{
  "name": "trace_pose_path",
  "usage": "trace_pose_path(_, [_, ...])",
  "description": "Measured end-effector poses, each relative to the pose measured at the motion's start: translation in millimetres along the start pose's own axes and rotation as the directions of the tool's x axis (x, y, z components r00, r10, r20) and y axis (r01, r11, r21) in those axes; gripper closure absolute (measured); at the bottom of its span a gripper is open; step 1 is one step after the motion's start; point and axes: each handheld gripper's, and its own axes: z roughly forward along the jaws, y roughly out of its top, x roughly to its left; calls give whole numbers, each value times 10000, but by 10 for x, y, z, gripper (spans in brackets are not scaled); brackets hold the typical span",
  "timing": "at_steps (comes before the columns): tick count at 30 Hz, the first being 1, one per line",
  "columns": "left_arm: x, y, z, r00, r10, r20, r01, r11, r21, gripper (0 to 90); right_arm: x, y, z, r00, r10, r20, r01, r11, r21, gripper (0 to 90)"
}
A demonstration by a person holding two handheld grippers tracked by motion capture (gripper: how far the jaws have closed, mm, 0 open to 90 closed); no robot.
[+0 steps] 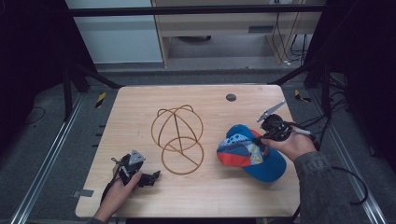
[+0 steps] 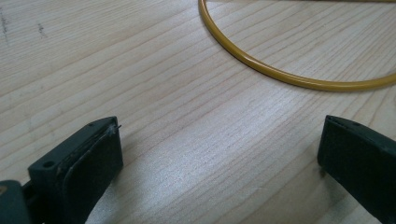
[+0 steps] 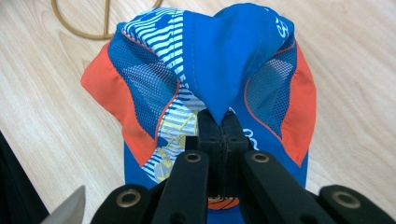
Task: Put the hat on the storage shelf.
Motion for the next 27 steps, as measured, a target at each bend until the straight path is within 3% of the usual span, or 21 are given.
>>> trace_pose_path(15, [-4,-2,0,10000,-27,-1,27,10000,-29,0,71,222,-313,9995,32,316,-10,9976,-689,900])
trace_pose_path(27, [-6,-2,0,10000,-4,19,4,10000,-29,0,139,407,-756,9974,-139,709,243,9887,-1478,900])
